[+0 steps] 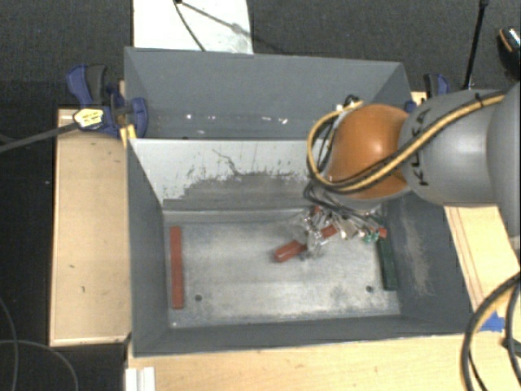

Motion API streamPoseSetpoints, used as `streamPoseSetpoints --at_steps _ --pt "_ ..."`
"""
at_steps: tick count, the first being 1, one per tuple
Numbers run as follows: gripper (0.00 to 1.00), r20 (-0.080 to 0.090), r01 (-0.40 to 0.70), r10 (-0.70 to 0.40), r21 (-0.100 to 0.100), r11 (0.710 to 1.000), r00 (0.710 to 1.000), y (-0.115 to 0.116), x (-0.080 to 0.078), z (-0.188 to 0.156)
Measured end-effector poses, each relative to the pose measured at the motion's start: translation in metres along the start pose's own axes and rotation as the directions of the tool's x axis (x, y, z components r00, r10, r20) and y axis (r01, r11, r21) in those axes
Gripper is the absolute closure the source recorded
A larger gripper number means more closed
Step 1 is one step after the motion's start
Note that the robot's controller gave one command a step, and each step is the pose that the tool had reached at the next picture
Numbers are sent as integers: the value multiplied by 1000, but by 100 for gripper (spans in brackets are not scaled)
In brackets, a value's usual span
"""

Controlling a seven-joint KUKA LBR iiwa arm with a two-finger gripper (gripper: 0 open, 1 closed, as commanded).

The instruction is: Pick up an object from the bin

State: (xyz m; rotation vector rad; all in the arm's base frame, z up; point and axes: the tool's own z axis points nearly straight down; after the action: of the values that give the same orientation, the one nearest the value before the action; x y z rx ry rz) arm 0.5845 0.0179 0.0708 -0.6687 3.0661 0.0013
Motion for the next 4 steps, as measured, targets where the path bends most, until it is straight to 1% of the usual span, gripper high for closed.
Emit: streamPoseSetpoints --at_steps 1,2,3,4 --pt "100 2 489 -489 1 872 872 40 2 -125" --pt "0 1 487 -487 -1 874 874 40 2 -124" --pt "0 -3 524 -524 -7 852 852 71 -24 -6" --pt "0 1 648 -648 0 761 761 85 -42 0"
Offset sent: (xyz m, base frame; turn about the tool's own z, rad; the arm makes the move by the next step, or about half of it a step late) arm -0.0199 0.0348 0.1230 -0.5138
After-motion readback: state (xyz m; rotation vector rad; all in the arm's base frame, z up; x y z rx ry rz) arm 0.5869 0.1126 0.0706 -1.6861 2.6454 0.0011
